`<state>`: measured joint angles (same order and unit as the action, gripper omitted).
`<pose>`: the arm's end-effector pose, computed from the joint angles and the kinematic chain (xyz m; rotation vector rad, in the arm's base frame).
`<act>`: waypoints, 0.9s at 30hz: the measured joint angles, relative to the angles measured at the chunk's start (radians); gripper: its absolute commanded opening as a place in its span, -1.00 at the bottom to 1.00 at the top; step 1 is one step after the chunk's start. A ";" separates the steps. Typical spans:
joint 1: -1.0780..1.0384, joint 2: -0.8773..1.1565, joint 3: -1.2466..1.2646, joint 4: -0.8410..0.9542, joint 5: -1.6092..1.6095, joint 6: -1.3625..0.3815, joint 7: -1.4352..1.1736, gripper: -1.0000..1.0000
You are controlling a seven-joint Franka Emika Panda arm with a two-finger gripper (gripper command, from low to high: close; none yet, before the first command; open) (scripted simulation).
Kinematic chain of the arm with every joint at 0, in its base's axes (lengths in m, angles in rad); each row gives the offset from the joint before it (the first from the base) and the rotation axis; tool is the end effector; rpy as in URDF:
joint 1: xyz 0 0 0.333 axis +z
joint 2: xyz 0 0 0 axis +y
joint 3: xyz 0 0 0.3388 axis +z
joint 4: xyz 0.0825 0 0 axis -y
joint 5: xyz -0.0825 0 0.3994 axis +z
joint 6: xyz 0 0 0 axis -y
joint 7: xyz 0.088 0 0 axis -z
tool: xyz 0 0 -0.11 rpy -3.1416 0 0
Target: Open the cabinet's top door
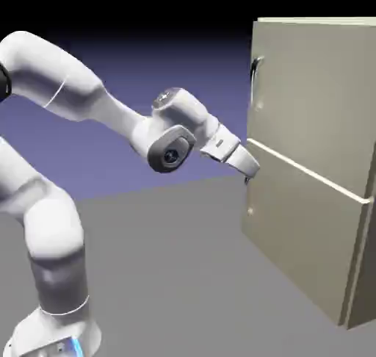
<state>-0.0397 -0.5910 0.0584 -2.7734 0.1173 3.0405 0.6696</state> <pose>0.3947 -0.0003 0.4926 -2.4244 0.9644 -1.1106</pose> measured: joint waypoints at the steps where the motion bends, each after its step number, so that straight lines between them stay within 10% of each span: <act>1: -0.019 -0.008 0.022 0.014 0.043 0.001 -0.026 0.00; 27: -0.518 -0.210 0.585 0.366 1.174 0.035 -0.715 0.00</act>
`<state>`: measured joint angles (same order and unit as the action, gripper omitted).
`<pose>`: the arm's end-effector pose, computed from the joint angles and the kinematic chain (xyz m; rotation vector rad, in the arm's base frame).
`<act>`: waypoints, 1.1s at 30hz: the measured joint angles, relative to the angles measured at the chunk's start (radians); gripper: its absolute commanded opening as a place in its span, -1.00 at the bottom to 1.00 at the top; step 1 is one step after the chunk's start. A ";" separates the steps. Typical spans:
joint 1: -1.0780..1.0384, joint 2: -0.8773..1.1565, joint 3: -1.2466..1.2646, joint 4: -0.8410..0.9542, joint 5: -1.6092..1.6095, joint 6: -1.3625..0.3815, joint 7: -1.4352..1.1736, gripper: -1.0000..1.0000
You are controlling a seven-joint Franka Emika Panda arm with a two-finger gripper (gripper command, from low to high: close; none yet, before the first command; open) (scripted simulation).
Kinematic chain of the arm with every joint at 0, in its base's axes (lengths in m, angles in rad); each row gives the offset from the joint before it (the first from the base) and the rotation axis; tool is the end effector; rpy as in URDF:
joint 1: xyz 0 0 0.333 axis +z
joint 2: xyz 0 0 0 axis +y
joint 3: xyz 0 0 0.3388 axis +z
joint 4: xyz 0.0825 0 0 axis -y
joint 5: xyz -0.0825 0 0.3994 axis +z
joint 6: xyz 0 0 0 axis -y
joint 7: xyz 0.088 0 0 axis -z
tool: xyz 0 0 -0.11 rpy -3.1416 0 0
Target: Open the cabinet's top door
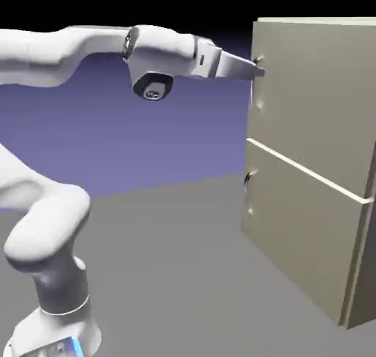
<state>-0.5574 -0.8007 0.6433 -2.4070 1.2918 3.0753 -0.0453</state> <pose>0.3776 0.0489 0.6752 -1.9066 0.9144 -1.6596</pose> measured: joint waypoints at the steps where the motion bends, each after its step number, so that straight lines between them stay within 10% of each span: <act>1: -0.019 -0.008 0.022 0.014 0.043 0.001 -0.026 0.00; 33: -0.625 -0.233 0.682 0.446 1.330 0.037 -0.807 0.00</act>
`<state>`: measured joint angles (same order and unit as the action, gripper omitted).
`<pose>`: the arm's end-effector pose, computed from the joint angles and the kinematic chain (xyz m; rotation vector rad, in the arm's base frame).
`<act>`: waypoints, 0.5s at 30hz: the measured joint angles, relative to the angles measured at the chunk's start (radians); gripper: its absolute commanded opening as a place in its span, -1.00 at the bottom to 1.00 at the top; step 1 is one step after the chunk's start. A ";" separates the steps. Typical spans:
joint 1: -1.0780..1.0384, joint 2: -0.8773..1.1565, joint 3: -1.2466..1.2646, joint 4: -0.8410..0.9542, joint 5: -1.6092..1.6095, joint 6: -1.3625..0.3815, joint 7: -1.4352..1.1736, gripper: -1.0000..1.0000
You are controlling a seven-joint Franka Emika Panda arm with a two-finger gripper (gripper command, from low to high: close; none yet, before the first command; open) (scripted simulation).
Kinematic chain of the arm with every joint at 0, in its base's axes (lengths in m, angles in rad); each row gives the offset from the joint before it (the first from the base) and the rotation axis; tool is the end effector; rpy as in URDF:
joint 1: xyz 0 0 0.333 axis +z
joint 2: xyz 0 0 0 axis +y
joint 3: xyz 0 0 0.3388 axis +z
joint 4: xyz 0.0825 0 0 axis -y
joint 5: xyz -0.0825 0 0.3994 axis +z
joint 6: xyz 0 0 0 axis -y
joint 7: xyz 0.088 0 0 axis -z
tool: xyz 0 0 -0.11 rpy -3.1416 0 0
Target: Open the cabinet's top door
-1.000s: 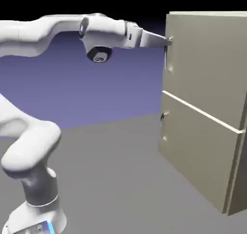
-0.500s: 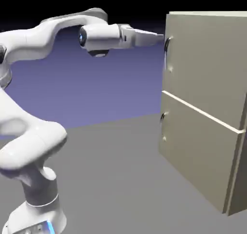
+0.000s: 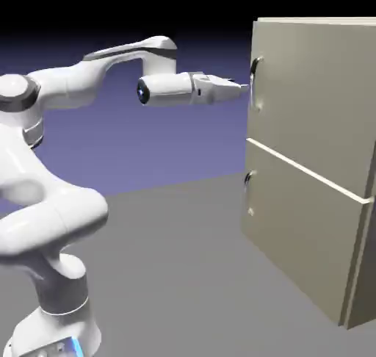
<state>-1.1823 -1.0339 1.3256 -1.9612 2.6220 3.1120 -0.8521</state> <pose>0.4774 0.2392 0.5626 -1.7574 0.7679 -1.7868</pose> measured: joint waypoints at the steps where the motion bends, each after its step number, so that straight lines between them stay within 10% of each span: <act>1: -0.034 0.004 0.017 0.027 -0.001 -0.002 0.003 0.00; 3: -0.105 0.012 0.053 0.084 -0.004 -0.007 0.010 0.00; 4: -0.137 0.016 0.069 0.110 -0.005 -0.010 0.013 -1.00; 15: 0.174 0.005 -0.139 -0.216 -0.021 -0.237 -0.049 -1.00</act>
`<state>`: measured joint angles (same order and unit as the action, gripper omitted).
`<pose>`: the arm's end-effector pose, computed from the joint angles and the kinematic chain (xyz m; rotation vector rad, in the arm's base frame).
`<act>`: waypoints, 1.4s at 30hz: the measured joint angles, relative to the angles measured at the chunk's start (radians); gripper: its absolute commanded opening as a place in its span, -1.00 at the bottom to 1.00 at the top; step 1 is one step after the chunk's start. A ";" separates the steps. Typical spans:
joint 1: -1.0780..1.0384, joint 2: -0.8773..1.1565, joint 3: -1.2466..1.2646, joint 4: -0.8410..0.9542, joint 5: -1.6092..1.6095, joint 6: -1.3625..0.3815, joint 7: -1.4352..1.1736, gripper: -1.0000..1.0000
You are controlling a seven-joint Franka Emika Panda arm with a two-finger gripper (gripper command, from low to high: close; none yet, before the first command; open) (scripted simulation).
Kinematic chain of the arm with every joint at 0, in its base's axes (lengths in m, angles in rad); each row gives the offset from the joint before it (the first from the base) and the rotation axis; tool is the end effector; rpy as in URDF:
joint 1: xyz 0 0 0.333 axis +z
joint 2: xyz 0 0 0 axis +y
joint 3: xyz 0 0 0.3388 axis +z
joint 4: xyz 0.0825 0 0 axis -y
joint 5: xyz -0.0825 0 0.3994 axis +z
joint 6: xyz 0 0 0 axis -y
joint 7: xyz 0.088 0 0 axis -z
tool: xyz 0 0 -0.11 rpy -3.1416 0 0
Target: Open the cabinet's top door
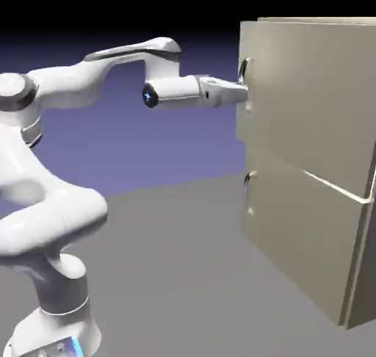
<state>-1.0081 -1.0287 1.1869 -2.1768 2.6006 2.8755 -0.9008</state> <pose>0.4443 0.2082 0.5622 -1.7659 0.6068 -1.6780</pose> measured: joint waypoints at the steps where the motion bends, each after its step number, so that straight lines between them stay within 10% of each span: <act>1: 0.036 -0.002 -0.026 -0.036 -0.008 -0.024 -0.005 -1.00; 23: 0.668 -0.244 -0.764 -0.689 -0.585 -0.562 0.054 -1.00; 42: 0.654 -0.301 -1.453 -0.747 -1.280 -1.047 0.084 -1.00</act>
<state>-0.3537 -1.3295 -0.2663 -2.9237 1.3204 1.8287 -0.8173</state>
